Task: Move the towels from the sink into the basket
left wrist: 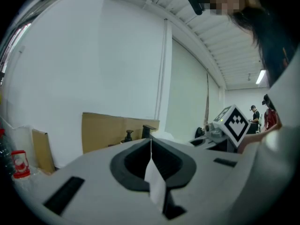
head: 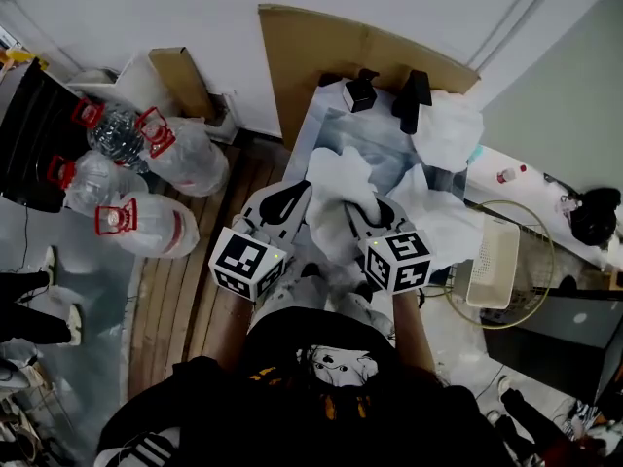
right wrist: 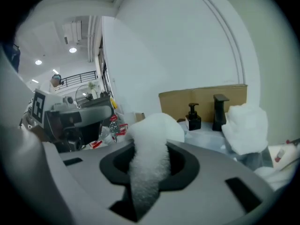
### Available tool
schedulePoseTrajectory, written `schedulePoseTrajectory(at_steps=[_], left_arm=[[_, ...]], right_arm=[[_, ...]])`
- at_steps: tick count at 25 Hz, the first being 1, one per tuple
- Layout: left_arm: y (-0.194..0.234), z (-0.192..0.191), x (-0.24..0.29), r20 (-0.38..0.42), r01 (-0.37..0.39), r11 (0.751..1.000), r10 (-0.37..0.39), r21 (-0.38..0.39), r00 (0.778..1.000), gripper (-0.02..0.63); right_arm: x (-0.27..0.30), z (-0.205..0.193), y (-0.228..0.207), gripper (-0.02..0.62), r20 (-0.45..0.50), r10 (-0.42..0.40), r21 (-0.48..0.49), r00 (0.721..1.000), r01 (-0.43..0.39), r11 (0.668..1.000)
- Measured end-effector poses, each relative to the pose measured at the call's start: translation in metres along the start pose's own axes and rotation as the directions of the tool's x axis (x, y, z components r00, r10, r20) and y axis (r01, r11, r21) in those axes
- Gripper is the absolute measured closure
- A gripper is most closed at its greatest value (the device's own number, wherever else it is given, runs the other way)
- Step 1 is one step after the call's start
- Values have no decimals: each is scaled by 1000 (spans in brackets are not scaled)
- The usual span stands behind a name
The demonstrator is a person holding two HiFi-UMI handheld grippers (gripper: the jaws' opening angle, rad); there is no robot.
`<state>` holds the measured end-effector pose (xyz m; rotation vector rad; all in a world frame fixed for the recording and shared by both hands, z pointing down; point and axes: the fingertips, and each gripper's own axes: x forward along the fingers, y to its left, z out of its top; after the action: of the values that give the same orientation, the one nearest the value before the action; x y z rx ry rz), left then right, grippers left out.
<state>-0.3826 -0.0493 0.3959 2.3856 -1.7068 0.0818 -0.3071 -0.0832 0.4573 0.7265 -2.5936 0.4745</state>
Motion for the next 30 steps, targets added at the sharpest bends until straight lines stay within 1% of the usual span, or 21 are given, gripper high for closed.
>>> schedulePoseTrajectory(at_steps=[4,8,12,17,21,25,28,30], left_arm=[[-20,10,14,3,48,998,-48,28,999,598],[-46,26,32,24,88,995,-90,55,996,598],[-85,46,56,53,147,986,-151,74,987,598],[-143,69,94,67,231,966,-240,115,969,598],[-199,80,126,77,315,941,-326,127,942,598],[-262,83,156,72,418,898,-430,139,900,598],[-309,80,178,59,489,860,-501,146,864,598],[-340,76,193,46,532,834,-543,146,839,598]], right_arm=[[-31,32,-10,500,90,-22,0,996,22,1000],[-66,59,-21,500,193,-33,9,981,31,999],[-104,76,-46,502,271,-58,46,961,47,998],[-163,92,-86,503,350,-102,85,931,77,993],[-224,102,-125,503,416,-168,115,894,131,985],[-292,104,-170,503,474,-265,160,839,214,964],[-342,96,-208,503,499,-352,209,792,285,936],[-373,83,-234,503,493,-422,246,761,343,907]])
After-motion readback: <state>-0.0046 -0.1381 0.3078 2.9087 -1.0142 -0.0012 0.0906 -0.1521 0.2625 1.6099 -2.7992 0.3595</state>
